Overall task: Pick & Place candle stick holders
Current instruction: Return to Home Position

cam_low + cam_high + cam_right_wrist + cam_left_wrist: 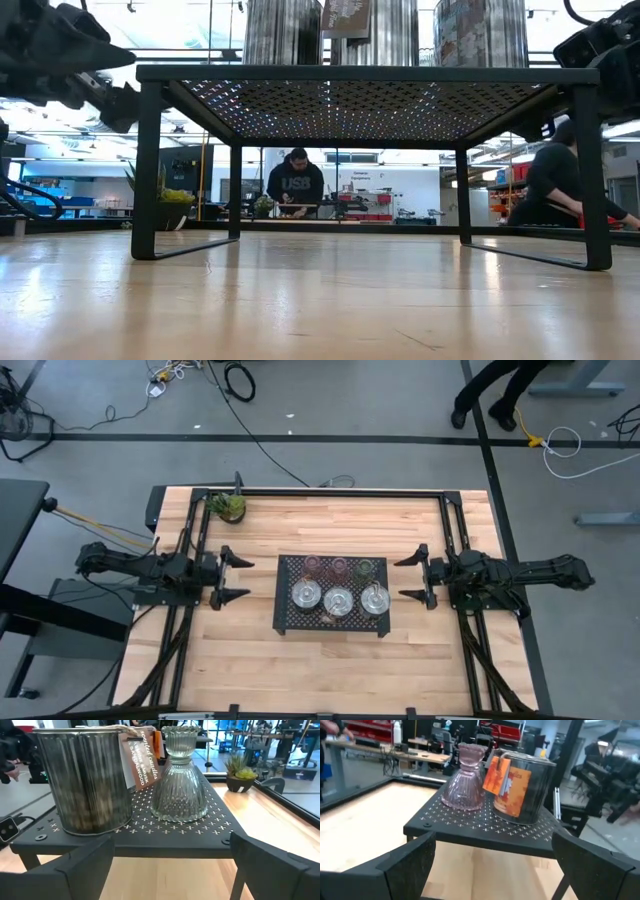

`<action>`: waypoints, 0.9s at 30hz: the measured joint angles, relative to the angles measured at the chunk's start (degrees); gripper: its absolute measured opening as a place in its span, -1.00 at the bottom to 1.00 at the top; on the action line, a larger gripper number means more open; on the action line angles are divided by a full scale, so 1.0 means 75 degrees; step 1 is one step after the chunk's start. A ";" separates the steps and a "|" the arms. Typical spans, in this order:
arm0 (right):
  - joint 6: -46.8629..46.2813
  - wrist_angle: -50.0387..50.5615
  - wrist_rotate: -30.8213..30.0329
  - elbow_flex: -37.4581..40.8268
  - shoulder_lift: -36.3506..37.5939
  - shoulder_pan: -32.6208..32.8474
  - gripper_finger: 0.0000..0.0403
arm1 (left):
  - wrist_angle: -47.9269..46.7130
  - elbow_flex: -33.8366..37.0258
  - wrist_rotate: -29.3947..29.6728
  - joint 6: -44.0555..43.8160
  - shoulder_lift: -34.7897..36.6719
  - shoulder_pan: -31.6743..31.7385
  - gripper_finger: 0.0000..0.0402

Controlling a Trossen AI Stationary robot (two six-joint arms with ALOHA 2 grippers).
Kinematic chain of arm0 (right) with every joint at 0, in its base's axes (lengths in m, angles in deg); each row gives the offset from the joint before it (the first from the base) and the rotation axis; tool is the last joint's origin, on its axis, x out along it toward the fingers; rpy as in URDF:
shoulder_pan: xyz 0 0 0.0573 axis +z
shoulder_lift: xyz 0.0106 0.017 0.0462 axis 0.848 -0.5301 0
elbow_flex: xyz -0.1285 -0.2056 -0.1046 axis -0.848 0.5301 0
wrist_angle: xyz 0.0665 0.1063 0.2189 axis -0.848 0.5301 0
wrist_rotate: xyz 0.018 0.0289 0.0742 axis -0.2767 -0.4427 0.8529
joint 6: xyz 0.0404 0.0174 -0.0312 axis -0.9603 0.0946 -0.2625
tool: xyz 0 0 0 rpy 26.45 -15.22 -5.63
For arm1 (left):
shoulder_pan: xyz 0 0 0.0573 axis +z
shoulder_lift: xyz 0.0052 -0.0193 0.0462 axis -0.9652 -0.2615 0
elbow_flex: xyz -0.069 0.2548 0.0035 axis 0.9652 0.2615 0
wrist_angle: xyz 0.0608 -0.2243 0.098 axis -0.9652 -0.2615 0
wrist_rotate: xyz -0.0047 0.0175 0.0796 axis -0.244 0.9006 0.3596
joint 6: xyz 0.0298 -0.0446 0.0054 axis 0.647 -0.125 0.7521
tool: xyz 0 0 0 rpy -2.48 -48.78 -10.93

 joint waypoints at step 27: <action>0.0022 0.0000 -0.0004 -0.0001 0.0001 0.0000 0.95 | 0.0207 0.0020 0.0026 -0.1324 0.0006 0.0006 0.99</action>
